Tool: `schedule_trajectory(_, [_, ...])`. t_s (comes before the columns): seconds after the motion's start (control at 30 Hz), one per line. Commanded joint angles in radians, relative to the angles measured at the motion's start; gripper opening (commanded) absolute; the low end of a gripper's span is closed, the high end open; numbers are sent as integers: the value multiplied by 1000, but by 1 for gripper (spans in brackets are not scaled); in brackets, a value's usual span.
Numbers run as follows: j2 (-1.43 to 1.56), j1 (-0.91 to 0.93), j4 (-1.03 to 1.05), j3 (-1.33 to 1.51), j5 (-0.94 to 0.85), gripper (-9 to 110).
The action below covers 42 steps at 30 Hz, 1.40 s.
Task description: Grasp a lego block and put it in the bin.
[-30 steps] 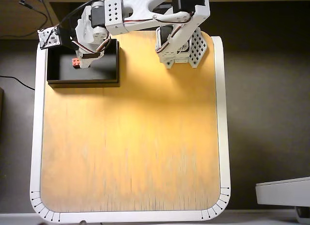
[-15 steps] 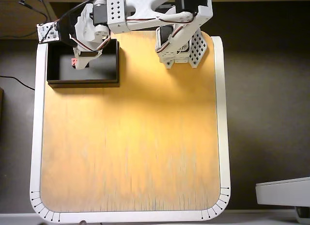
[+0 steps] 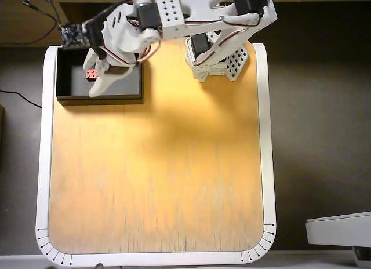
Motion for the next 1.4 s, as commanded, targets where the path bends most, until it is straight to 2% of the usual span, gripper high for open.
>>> schedule_trajectory(0.0, [138,-147,-17,-18,-51,23])
schedule_trajectory(0.9, [396,-1081,-32,18,-109,23])
schedule_trajectory(1.13, [515,-1243,-32,149,-97,23])
schedule_trajectory(1.37, [637,-1279,-35,364,-52,16])
